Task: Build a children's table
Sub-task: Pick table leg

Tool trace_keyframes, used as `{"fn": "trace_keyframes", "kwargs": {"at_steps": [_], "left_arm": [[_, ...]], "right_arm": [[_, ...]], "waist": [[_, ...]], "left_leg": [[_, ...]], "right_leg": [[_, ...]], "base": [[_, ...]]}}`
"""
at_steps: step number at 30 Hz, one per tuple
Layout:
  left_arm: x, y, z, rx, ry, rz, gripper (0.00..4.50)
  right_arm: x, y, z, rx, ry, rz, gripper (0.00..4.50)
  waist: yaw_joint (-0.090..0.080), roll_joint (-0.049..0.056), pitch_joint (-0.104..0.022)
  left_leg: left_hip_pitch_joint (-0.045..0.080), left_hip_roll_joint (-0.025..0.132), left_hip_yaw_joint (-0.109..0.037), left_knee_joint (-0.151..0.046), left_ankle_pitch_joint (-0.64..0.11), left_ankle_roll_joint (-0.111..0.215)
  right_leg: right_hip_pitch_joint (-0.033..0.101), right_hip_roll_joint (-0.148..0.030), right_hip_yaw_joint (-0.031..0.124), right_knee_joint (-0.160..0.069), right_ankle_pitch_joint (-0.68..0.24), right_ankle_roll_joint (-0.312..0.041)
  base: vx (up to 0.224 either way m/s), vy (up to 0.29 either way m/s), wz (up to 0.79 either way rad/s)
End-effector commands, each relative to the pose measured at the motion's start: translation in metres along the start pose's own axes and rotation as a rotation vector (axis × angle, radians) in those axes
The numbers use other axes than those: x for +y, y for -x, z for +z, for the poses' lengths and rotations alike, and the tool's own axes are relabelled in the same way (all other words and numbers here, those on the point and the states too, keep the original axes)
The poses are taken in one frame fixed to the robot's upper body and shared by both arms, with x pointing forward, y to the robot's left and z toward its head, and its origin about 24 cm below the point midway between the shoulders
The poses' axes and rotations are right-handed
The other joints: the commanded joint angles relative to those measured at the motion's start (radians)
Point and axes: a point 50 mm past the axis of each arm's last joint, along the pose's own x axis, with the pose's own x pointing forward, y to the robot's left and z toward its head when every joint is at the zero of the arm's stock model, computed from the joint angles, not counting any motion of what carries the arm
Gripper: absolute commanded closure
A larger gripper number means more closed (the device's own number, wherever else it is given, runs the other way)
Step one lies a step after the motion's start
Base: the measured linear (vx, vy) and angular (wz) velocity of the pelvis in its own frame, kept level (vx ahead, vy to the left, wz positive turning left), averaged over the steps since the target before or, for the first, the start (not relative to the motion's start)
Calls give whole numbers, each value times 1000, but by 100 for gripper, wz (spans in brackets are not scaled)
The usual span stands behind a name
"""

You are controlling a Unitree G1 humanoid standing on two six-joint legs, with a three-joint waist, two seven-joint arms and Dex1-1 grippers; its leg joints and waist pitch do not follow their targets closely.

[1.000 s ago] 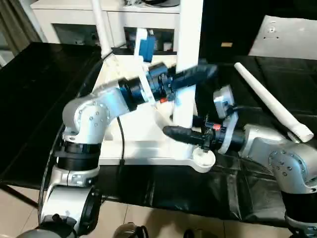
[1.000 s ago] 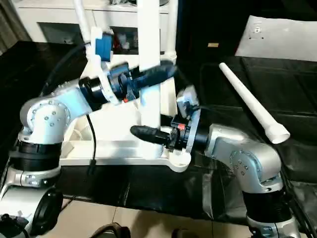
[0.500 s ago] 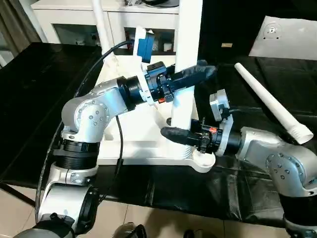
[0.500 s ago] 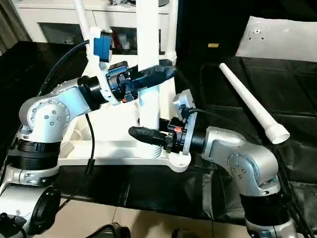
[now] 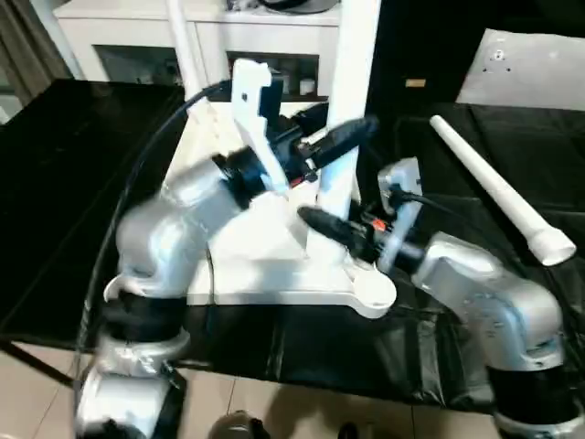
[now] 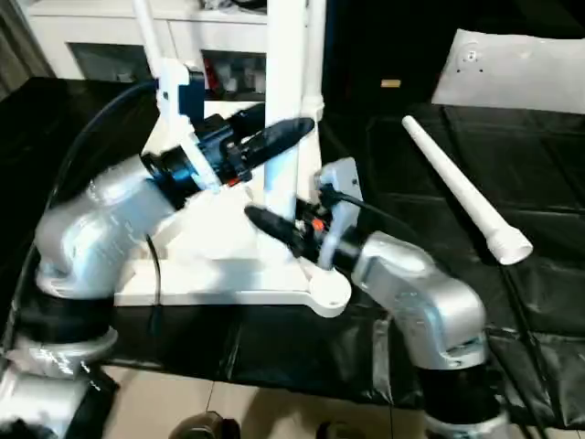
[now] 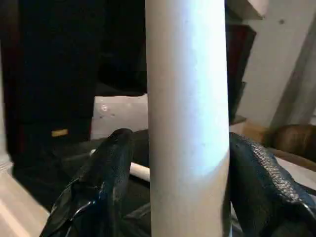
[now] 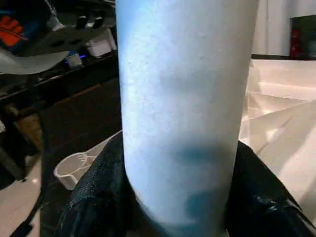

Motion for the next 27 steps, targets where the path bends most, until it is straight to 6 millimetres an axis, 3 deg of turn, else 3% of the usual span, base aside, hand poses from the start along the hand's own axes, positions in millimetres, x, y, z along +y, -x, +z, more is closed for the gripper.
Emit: {"fn": "trace_keyframes", "kwargs": {"at_steps": [1, 12, 19, 27], "left_arm": [[1, 2, -3, -20, -21, 98, 182], [-12, 1, -15, -42, -37, 227, 189], [-10, 2, -18, -19, -7, 231, 189], [-5, 1, -23, 10, 77, 260, 189]], "right_arm": [[0, -3, 4, -31, 19, -24, 255], [-3, -9, 0, -42, 29, -104, 255], [-6, -9, 2, -45, 38, -120, 255], [-6, -10, 2, -39, 51, -111, 255]], "waist": [[-6, -14, -86], [-9, -16, -85], [-10, -11, -83], [-12, -13, -80]], "left_leg": [[16, 60, -27, -73, -139, 16], [13, 60, -29, -75, -148, 23], [15, 58, -29, -75, -158, 22], [14, 57, -28, -75, -161, 25]], "right_leg": [[51, -89, 55, -90, -388, -86], [49, -88, 56, -93, -388, -70], [45, -86, 55, -95, -396, -63], [47, -86, 54, -96, -395, -71]], "base": [[0, 0, 0], [0, 0, 0], [0, 0, 0], [0, 0, 0]]}}
